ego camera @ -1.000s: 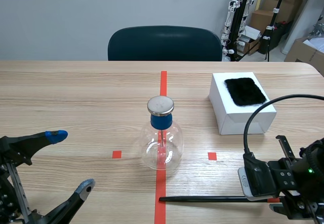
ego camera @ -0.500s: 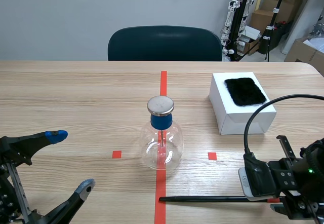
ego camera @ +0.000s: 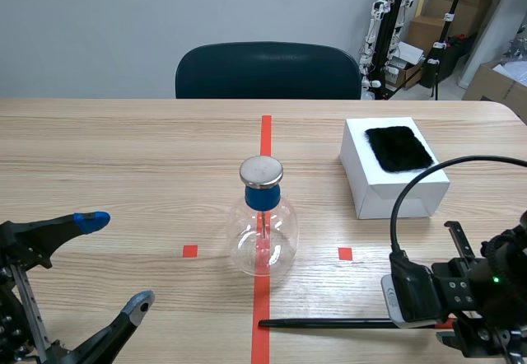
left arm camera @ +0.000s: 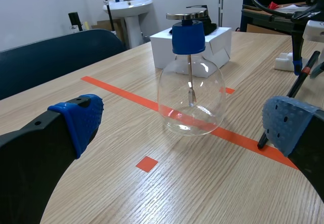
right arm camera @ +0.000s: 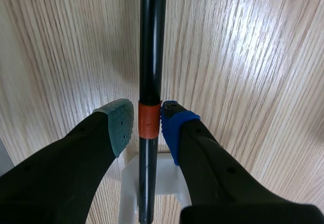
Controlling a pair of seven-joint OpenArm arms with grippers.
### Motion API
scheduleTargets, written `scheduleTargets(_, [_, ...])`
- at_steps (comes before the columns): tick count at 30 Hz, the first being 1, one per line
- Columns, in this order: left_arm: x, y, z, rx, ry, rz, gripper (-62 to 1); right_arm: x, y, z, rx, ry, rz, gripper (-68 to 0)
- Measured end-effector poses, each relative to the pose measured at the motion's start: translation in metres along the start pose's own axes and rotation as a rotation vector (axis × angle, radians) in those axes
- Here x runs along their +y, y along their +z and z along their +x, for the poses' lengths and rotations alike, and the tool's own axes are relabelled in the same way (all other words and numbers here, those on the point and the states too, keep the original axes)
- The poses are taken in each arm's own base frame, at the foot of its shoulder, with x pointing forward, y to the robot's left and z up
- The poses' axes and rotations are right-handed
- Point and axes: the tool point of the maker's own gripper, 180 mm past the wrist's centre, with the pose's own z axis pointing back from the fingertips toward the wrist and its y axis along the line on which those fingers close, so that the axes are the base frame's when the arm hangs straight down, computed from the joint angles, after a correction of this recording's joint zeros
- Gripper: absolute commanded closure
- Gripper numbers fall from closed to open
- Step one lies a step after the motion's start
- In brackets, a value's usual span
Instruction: Do the electroscope experiment. pick up the black charging rod
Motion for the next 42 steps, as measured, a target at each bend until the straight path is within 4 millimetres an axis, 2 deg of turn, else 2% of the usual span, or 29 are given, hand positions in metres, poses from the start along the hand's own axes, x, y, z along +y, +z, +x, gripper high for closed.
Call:
scheduleTargets(6, [0.000, 0.000, 0.000, 0.000, 0.000, 0.000, -62.3, 0.000, 0.000, -0.001, 0.004, 0.000, 0.000, -14.9])
scheduleTargets(11, [0.000, 0.000, 0.000, 0.000, 0.000, 0.000, -62.3, 0.000, 0.000, 0.000, 0.001, 0.000, 0.000, -6.3])
scheduleTargets(17, [0.000, 0.000, 0.000, 0.000, 0.000, 0.000, -62.3, 0.000, 0.000, 0.002, -0.013, 0.000, 0.000, -0.6])
scheduleTargets(31, [0.000, 0.000, 0.000, 0.000, 0.000, 0.000, -62.3, 0.000, 0.000, 0.004, -0.024, 0.002, -0.001, -0.6])
scheduleTargets(36, [0.000, 0.000, 0.000, 0.000, 0.000, 0.000, -62.3, 0.000, 0.001, 0.011, -0.074, 0.003, -0.001, -0.6])
scheduleTargets(42, [0.000, 0.000, 0.000, 0.000, 0.000, 0.000, -62.3, 0.000, 0.006, 0.000, -0.053, 0.013, -0.003, -0.6])
